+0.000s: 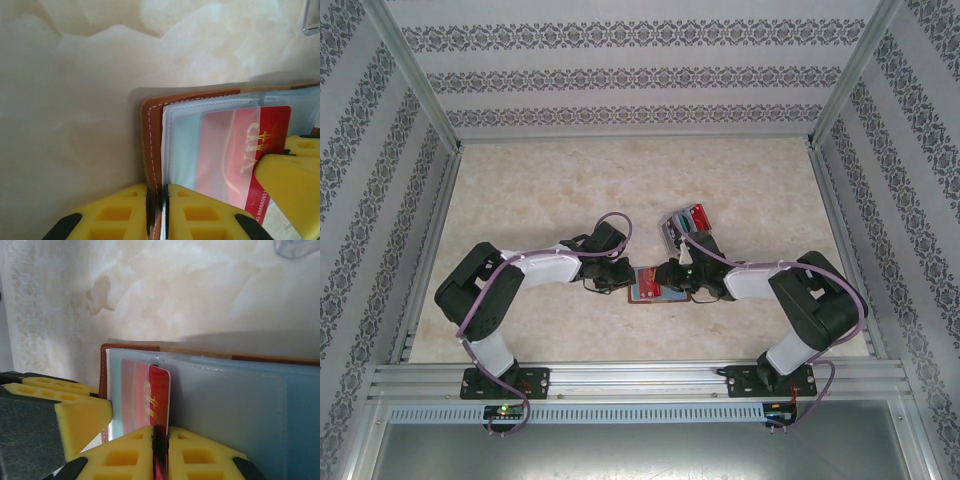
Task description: Put the credit cards into the card holder
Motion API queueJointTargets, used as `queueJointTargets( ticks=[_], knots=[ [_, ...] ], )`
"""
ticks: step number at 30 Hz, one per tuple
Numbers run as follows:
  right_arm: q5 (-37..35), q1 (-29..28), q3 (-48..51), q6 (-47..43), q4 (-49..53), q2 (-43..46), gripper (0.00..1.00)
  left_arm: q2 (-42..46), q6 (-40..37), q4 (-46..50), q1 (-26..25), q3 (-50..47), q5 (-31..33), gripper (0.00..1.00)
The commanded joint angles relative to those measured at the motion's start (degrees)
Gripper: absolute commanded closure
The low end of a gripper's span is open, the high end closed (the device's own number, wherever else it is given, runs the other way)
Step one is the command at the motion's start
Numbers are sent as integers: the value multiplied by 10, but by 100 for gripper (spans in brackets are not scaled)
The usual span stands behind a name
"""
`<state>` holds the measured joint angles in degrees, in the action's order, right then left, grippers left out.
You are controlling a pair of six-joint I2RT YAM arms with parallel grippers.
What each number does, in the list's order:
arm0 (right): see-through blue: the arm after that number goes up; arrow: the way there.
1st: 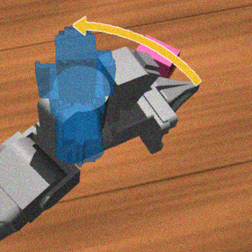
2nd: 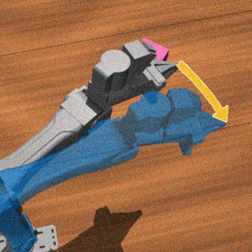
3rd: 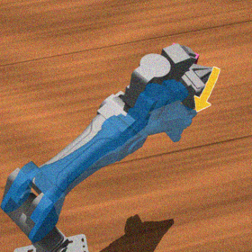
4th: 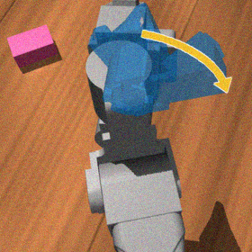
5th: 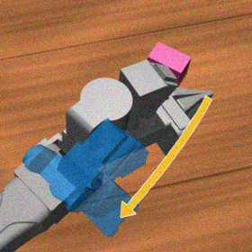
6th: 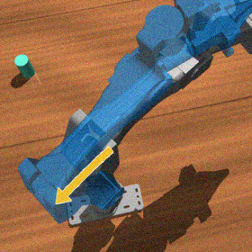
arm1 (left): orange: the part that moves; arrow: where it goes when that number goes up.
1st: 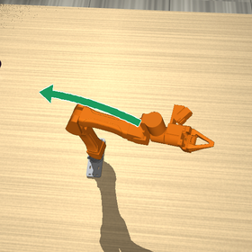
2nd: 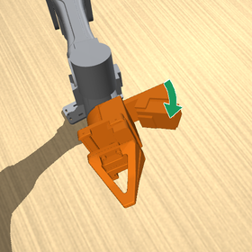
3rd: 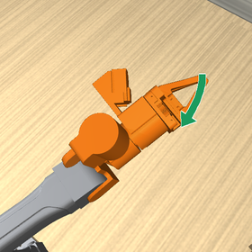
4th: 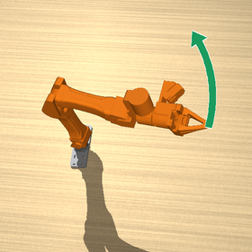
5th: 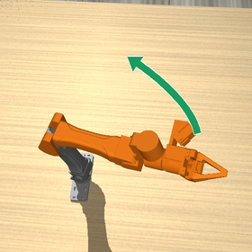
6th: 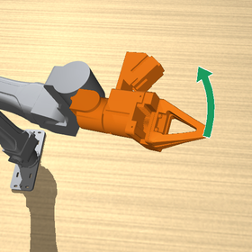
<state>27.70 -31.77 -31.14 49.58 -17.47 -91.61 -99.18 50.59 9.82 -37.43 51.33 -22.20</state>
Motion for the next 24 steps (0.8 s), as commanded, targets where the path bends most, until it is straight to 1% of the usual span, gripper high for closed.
queueJointTargets(
  ticks=[1, 2, 3, 7, 9, 11, 13, 14, 15, 18, 22, 24],
  knots=[
    [-33, -8, -9, -25, 74, 29, 77, -11, 0, 9, -6, -9, 14, 84],
    [-45, -8, -9, -33, 95, 44, 72, -11, 0, 11, -6, -9, 16, 84],
    [-53, -7, -11, -38, 109, 54, 70, -10, 0, 11, -6, -10, 15, 84],
    [-52, -7, -22, -56, 144, 63, 69, -11, 1, 7, -6, -9, 15, 84],
    [-36, -6, -26, -59, 139, 51, 76, -12, 1, 5, -6, -8, 13, 84],
    [-24, -10, -34, -57, 134, 36, 78, -13, 0, 4, -6, -6, 11, 84],
    [-30, -14, -41, -56, 138, 24, 80, -13, -1, 4, -6, -5, 10, 84],
    [-32, -16, -43, -56, 137, 20, 84, -13, -2, 5, -6, -5, 9, 84],
    [-31, -17, -45, -56, 138, 14, 86, -14, -2, 4, -6, -5, 10, 84],
    [-8, -21, -56, -57, 126, -4, 95, -13, 2, -3, -6, -10, 8, 84],
    [0, -27, -67, -55, 122, -14, 94, -13, 5, -10, -7, -14, 4, 84],
    [6, -28, -73, -54, 120, -21, 94, -10, 6, -13, -7, -15, 5, 80]
  ],
)
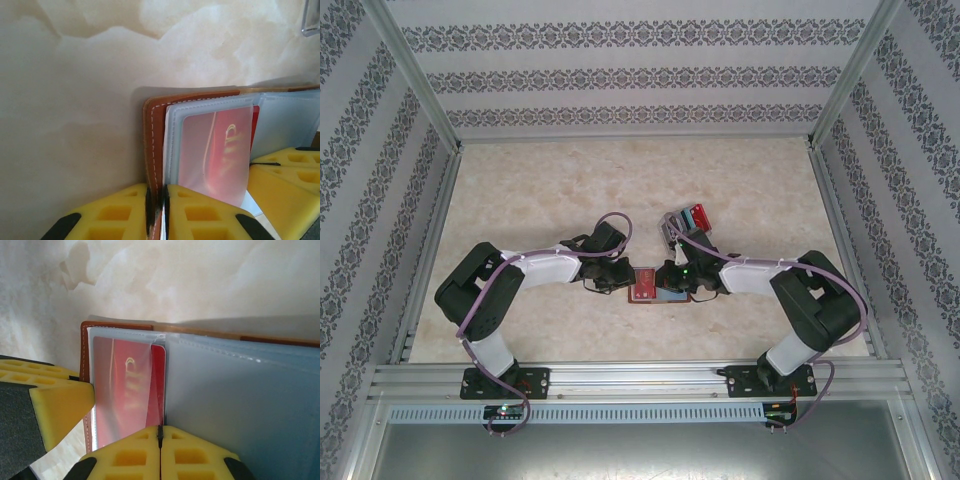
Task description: Put the credit cards into the card holder
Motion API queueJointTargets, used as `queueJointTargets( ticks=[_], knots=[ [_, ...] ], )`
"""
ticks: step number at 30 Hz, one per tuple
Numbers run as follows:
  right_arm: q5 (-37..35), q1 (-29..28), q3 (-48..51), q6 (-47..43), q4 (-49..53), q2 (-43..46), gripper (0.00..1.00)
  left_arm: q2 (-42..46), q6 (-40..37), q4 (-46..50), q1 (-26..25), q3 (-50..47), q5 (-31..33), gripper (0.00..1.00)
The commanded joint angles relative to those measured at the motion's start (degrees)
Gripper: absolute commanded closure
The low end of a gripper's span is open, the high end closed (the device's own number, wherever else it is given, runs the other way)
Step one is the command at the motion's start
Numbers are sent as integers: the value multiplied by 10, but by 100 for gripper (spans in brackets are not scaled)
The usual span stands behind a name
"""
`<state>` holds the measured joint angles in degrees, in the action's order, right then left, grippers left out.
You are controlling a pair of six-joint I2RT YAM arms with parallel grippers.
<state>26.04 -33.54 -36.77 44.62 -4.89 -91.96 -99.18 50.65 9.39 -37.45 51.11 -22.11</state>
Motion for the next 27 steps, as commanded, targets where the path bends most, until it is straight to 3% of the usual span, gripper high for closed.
queueJointTargets(
  ticks=[1, 6, 10, 20, 24, 27],
  knots=[
    [30, -10, -19, -3, -9, -21, 94, -9, 5, -9, -7, -12, 4, 80],
    [15, -11, -21, -8, 16, -1, 86, -8, 3, 6, -7, -9, 15, 76],
    [-52, -7, -19, -37, 90, 44, 82, -10, 1, 23, -7, -7, 27, 82],
    [-120, 22, -25, -99, 207, 35, 83, -19, -1, 39, -7, -7, 43, 88],
    [-96, 37, -40, -124, 221, 85, 75, -13, -2, 37, -7, -8, 41, 87],
    [-97, 52, -73, -148, 251, 125, 73, -5, -8, 37, -7, 2, 37, 81]
  ],
)
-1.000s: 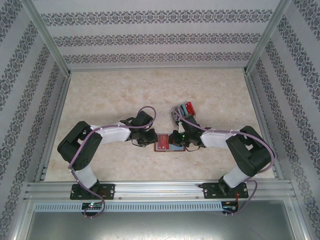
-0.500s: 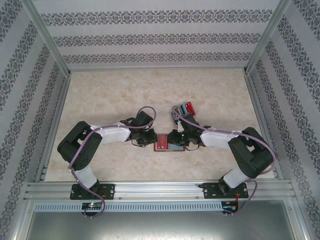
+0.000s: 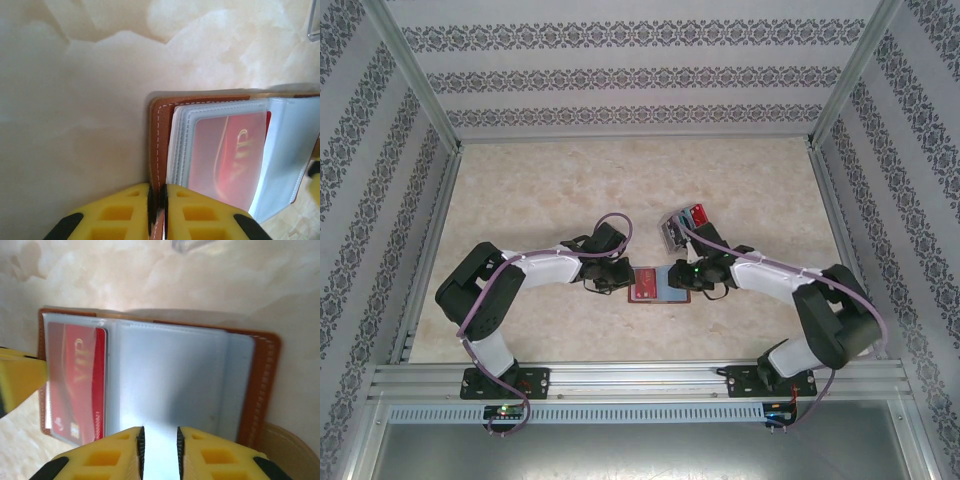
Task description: Put the credit cards into the card holder
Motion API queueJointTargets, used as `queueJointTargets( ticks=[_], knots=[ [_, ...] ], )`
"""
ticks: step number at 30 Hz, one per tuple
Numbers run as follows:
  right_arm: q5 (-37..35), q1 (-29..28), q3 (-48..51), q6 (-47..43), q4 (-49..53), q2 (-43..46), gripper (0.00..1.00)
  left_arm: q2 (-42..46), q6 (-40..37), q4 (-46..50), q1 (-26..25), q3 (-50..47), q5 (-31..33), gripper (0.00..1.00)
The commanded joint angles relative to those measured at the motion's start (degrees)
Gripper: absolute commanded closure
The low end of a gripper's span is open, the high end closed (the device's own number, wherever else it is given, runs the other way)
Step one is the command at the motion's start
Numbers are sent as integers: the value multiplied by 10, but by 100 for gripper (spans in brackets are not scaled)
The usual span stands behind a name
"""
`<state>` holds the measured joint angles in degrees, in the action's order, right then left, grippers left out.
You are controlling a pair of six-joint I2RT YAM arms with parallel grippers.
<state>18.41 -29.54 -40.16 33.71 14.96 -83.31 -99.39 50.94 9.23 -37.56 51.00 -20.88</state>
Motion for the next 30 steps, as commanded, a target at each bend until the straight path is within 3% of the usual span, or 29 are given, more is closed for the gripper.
queueJointTargets(
  ticks=[1, 5, 8, 11, 16, 23, 30],
  knots=[
    [-45, 18, -52, -48, 71, 51, 69, 4, -12, 41, -6, 7, 26, 79],
    [-130, 79, -110, -119, 125, 77, 67, 32, -22, 65, -5, 25, 51, 72],
    [-179, 122, -175, -174, 167, 51, 58, 43, -33, 80, -2, 49, 68, 64],
    [-140, 149, -248, -216, 206, -6, 60, 34, -45, 86, 5, 84, 71, 62],
    [-40, 130, -293, -206, 180, -67, 66, -12, -26, 58, 28, 145, 49, 58],
    [-150, 63, -376, -217, 210, -178, 68, -87, -4, 37, 48, 226, 10, 60],
    [-194, 42, -432, -226, 242, -248, 67, -96, 30, -13, 61, 206, -9, 59]
  ],
)
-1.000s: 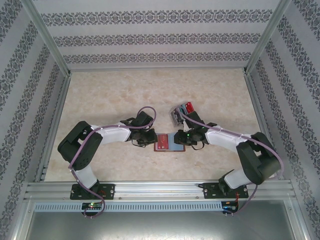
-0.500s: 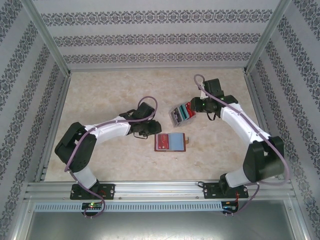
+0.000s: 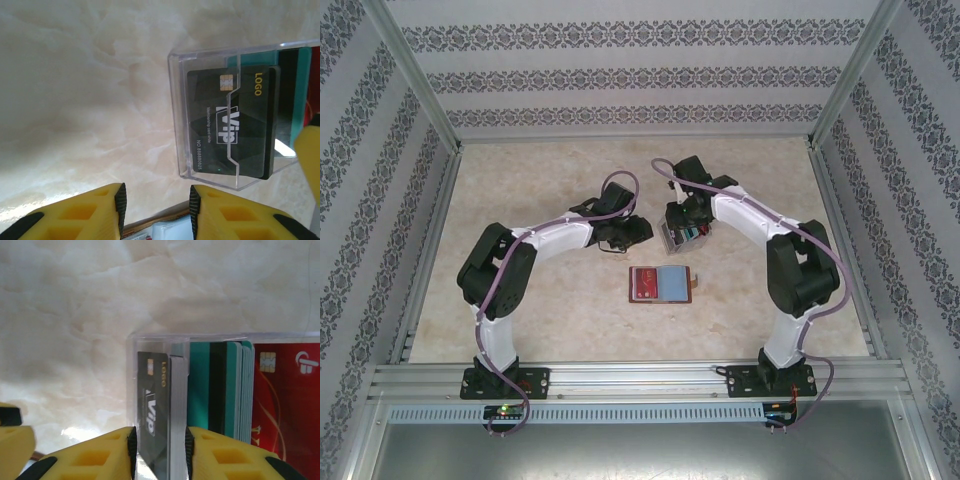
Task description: Put the credit cards into the card holder
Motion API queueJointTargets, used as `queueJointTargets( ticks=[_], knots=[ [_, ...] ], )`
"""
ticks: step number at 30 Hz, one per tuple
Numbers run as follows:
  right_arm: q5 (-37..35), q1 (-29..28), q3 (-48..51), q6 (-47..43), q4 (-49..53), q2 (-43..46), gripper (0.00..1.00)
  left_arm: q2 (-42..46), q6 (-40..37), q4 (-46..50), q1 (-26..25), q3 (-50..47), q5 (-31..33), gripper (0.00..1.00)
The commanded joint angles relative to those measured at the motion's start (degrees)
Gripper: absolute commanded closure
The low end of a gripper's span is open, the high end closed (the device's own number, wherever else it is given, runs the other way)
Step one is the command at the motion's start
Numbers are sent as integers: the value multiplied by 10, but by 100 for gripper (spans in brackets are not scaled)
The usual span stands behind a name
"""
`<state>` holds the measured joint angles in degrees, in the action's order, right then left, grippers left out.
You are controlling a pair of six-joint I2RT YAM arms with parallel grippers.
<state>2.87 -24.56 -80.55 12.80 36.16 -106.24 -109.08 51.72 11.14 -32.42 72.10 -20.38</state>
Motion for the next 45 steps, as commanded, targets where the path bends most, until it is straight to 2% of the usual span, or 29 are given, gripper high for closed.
queueJointTargets(
  ticks=[1, 4, 12, 28, 35, 45],
  knots=[
    [-45, -12, -37, -23, 38, -28, 67, 2, 24, -35, 10, -8, -16, 59],
    [-92, -23, -49, -33, 47, -45, 66, 5, 28, -43, 12, -18, -17, 59],
    [-116, -35, -69, -45, 61, -78, 65, 17, 37, -57, 13, -39, -7, 59],
    [-218, -70, -74, -58, 57, -110, 59, 34, 52, -79, 13, -68, 0, 59],
    [-280, -77, -81, -65, 63, -114, 62, 36, 50, -79, 13, -69, 0, 59],
    [-276, -74, -73, -67, 56, -89, 68, 36, 51, -76, 13, -67, -1, 59]
  ],
)
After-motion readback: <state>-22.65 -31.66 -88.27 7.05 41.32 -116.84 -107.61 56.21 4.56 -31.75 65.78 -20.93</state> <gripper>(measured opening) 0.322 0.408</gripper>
